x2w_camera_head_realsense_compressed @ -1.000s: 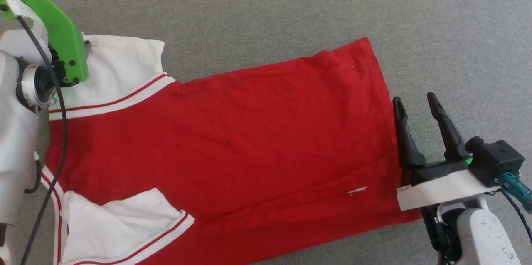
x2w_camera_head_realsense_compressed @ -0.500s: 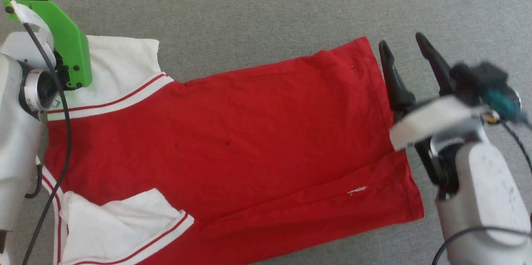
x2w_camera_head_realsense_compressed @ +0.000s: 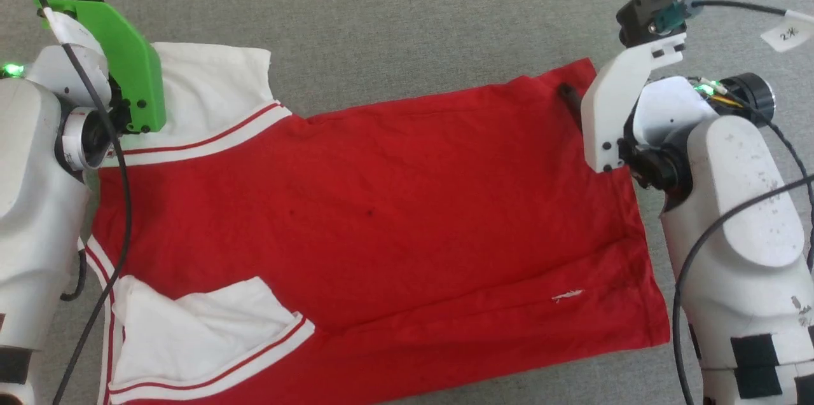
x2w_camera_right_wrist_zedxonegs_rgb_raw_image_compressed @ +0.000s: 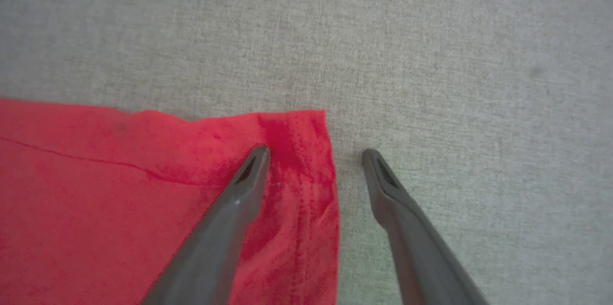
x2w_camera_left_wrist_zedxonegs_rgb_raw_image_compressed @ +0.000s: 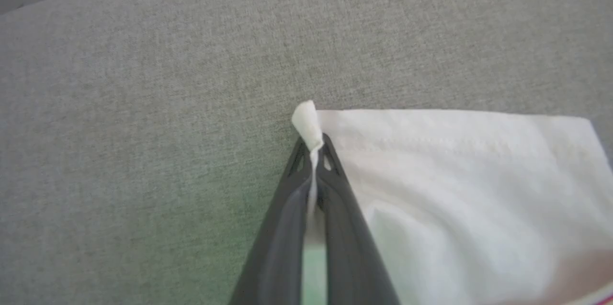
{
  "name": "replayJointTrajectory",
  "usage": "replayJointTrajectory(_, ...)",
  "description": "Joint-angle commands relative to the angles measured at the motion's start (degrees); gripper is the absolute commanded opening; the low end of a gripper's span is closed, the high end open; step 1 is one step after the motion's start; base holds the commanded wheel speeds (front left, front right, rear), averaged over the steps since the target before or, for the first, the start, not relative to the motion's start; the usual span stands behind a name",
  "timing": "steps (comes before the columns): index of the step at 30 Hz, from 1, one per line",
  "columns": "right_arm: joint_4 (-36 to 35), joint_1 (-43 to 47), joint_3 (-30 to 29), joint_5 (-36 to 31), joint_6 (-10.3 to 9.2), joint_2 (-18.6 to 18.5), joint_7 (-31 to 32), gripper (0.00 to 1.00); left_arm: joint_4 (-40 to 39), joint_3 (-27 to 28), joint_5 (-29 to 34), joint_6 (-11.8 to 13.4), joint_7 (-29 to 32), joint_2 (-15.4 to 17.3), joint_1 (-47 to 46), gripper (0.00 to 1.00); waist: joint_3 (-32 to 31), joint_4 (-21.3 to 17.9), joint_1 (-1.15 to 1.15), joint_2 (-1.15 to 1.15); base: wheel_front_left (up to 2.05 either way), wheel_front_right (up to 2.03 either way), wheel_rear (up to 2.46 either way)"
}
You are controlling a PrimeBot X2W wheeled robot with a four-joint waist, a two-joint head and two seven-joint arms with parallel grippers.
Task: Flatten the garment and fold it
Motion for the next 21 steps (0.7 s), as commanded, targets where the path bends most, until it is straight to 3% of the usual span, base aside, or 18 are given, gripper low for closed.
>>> replayJointTrajectory(1, 0.95, -1.14, -0.37, -0.6, -0.09, 0.0, 1.83, 0.49, 0.4, -0.04, -0.7, -0.43, -1.02, -0.46, -0.34, 0.0, 0.15, 0.36, 0.0, 0.0, 0.0, 0.0, 0.0)
replayJointTrajectory(2, 1.35, -1.4, -0.65, -0.73, -0.09, 0.0, 2.86, 0.41, 0.38, 0.02, -0.66, -0.6, -1.87, -0.58, -0.42, 0.0, 0.15, 0.52, 0.0, 0.0, 0.0, 0.0, 0.0)
replayJointTrajectory(3, 1.75, -1.61, -0.99, -1.05, -0.09, 0.0, 3.88, 0.27, 0.31, 0.02, -0.45, -0.87, -3.19, -0.69, -0.5, 0.0, 0.1, 0.75, 0.0, 0.0, 0.0, 0.0, 0.0)
replayJointTrajectory(4, 1.91, -1.65, -1.4, -1.37, -0.09, 0.0, 4.39, 0.04, 0.31, 0.03, -0.28, -1.11, -4.38, -0.82, -0.5, 0.0, -0.02, 1.0, 0.0, 0.0, 0.0, 0.0, 0.0)
replayJointTrajectory(5, 1.88, -1.55, -2.04, -1.59, -0.09, 0.0, 4.54, 0.0, 0.34, 0.04, -0.07, -1.5, -6.03, -0.94, -0.38, 0.0, -0.24, 1.28, 0.0, 0.0, 0.0, 0.0, 0.0)
replayJointTrajectory(8, 0.83, -0.38, -3.33, -0.92, -0.09, 0.0, 2.24, 0.0, 0.12, 0.84, -0.1, -2.3, -11.98, -1.5, 0.88, 0.0, -1.38, 1.84, 0.0, 0.0, 0.0, 0.0, 0.0)
replayJointTrajectory(15, -3.31, 6.69, -4.19, 2.47, -0.09, 0.0, -11.85, 0.0, -3.53, 3.57, -0.63, -4.27, -30.57, -3.02, 8.98, 0.0, -6.88, 3.61, 0.0, 0.0, 0.0, 0.0, 0.0)
replayJointTrajectory(21, -6.19, 14.37, -4.63, 4.84, -0.09, 0.0, -21.85, 0.0, -9.87, 5.61, -2.46, -3.29, -40.07, -4.31, 20.55, 0.0, -13.81, 5.55, 0.0, 0.0, 0.0, 0.0, 0.0)
